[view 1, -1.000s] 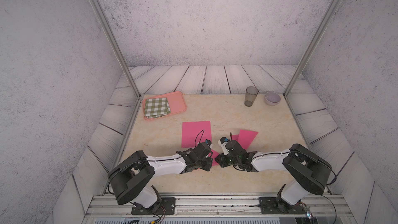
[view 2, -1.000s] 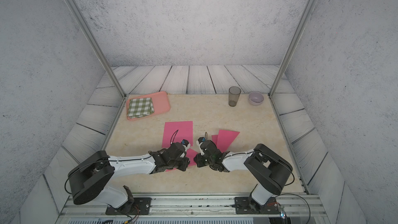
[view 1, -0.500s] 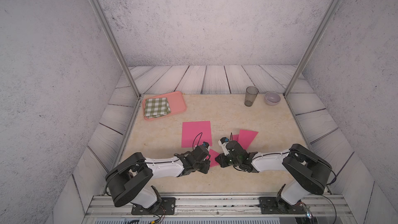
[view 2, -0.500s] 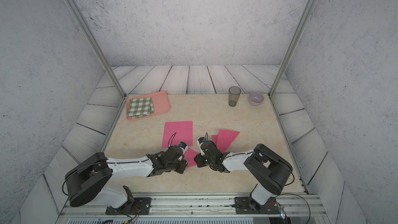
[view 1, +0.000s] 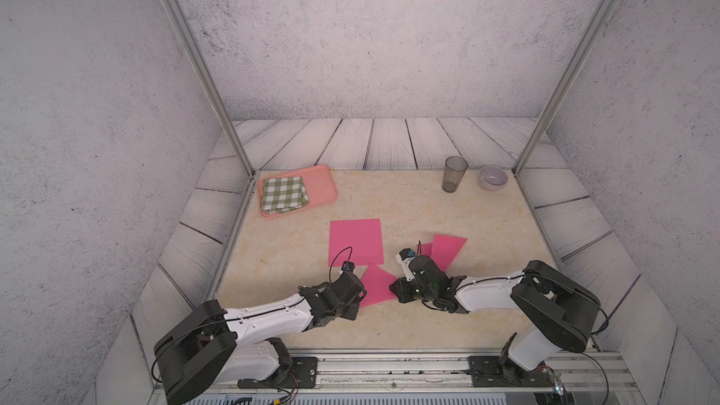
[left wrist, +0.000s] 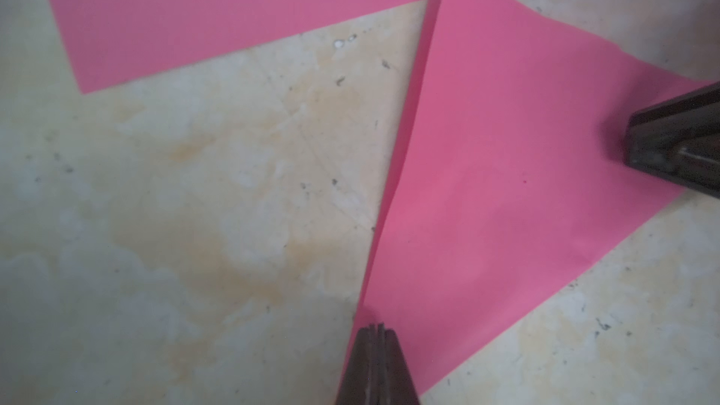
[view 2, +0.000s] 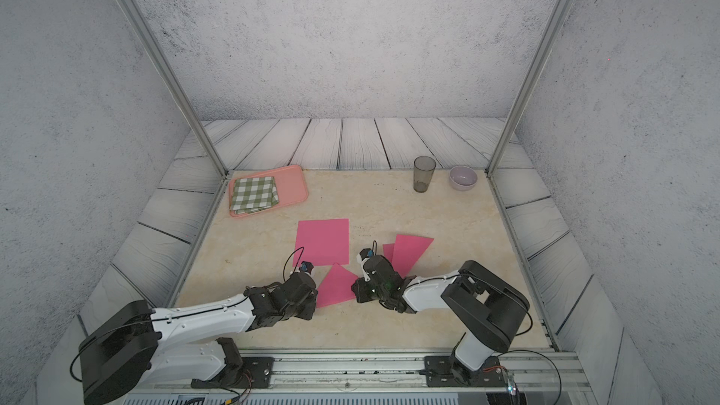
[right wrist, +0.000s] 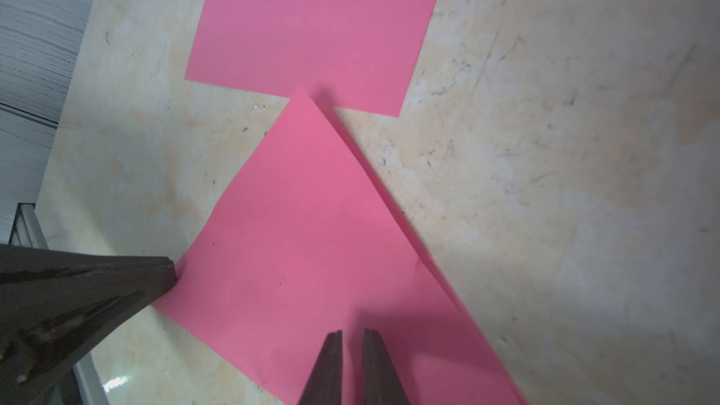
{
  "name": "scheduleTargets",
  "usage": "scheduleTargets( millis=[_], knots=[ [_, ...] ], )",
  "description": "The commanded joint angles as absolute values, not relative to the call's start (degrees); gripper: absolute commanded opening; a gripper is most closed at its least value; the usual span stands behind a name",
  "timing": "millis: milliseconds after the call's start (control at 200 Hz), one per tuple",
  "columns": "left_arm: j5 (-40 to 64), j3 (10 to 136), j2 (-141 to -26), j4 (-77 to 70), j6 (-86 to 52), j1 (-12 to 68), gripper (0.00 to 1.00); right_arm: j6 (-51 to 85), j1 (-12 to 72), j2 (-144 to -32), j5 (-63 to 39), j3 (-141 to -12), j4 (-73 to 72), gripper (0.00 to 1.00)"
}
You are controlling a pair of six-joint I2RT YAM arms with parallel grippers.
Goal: Fold the square paper diagonally
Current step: Fold the paper at the center of the board.
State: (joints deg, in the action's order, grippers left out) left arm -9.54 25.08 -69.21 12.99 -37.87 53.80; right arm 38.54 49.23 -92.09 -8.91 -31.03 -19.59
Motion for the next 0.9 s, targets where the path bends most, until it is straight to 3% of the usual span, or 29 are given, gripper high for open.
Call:
scheduleTargets(
  millis=[0,155,330,495,701,896],
  knots=[
    [-12.94,24.11,-67.31,17.70,-40.87,53.95,0.00,38.72,48.91,-95.15,-3.70,-27.77,-7.43,0.16],
    [-12.91,23.44,-64.19,19.34,-42.10,53.91,0.00,37.89,48.87,-95.02,-2.55,-28.34,-6.06,0.16],
    [-13.93,32.40,-56.01,30.43,-41.40,53.88,0.00,36.94,48.91,-94.92,-2.59,-29.21,-5.37,0.16],
    [-9.53,38.58,-51.04,26.81,-37.53,53.92,0.00,36.90,48.89,-95.58,-3.08,-29.70,-5.93,0.16],
    [5.91,37.05,-62.80,12.29,-37.87,53.99,0.00,36.76,48.87,-96.94,-3.43,-30.48,-6.33,0.16],
    [5.50,35.65,-76.32,5.18,-39.44,54.98,0.00,36.79,48.95,-97.05,-3.69,-30.64,-6.37,0.16]
  ],
)
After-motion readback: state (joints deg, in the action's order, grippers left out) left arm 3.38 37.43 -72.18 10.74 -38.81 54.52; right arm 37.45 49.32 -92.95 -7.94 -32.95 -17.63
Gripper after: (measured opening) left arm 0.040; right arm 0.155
